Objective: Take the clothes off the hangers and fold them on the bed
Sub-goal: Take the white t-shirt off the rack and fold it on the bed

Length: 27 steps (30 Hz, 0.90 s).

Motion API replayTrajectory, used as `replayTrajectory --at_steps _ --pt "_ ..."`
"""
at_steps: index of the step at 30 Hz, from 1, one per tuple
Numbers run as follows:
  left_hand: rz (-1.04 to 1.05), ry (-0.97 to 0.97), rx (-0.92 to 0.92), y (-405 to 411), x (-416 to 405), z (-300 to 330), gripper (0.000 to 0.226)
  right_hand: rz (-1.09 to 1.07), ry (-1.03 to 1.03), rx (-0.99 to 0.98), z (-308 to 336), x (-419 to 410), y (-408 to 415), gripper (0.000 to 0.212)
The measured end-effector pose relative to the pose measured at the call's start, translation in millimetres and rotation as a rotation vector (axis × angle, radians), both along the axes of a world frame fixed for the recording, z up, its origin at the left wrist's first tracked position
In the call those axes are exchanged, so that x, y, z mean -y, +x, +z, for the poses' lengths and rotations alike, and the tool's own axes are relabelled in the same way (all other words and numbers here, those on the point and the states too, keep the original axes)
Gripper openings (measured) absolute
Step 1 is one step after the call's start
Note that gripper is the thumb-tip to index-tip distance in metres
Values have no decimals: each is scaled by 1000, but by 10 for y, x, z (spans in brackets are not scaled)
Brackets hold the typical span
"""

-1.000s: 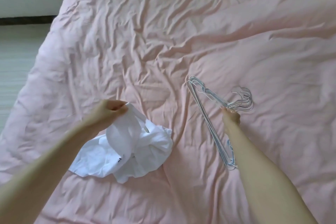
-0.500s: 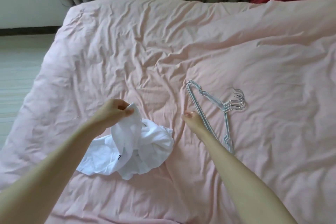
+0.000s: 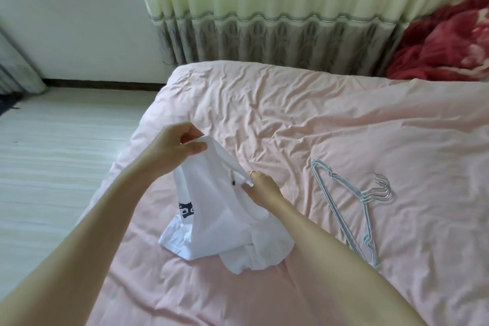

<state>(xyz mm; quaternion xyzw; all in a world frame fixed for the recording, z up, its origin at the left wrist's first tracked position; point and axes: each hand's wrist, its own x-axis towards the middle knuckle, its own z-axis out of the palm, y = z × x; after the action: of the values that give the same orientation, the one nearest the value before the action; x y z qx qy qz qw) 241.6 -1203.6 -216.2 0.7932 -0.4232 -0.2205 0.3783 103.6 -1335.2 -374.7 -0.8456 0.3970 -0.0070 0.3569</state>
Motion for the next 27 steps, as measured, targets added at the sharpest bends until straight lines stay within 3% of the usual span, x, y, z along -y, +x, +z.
replayTrajectory --at_steps 2,4,6,12,16,21,24,27 --pt "46 -82 25 140 -116 147 8 -116 -46 7 160 -29 -49 30" --pt "103 -159 34 308 -192 247 10 -207 -21 42 338 40 -154 25" --pt "164 -209 25 464 -256 295 10 -265 0 138 554 150 -285 16" --pt "199 -229 -19 701 -226 252 16 -347 46 427 1326 391 -453 22" --pt "150 -208 65 819 -164 384 29 -281 -12 430 1818 491 -475 14" --pt "115 -203 198 865 -80 629 11 -193 -107 506 2370 521 -533 20" --pt "164 -201 266 871 -46 770 5 -134 -168 405 2559 522 -550 28" --pt "268 -197 264 904 -27 822 27 -76 -82 349 2653 507 -570 41"
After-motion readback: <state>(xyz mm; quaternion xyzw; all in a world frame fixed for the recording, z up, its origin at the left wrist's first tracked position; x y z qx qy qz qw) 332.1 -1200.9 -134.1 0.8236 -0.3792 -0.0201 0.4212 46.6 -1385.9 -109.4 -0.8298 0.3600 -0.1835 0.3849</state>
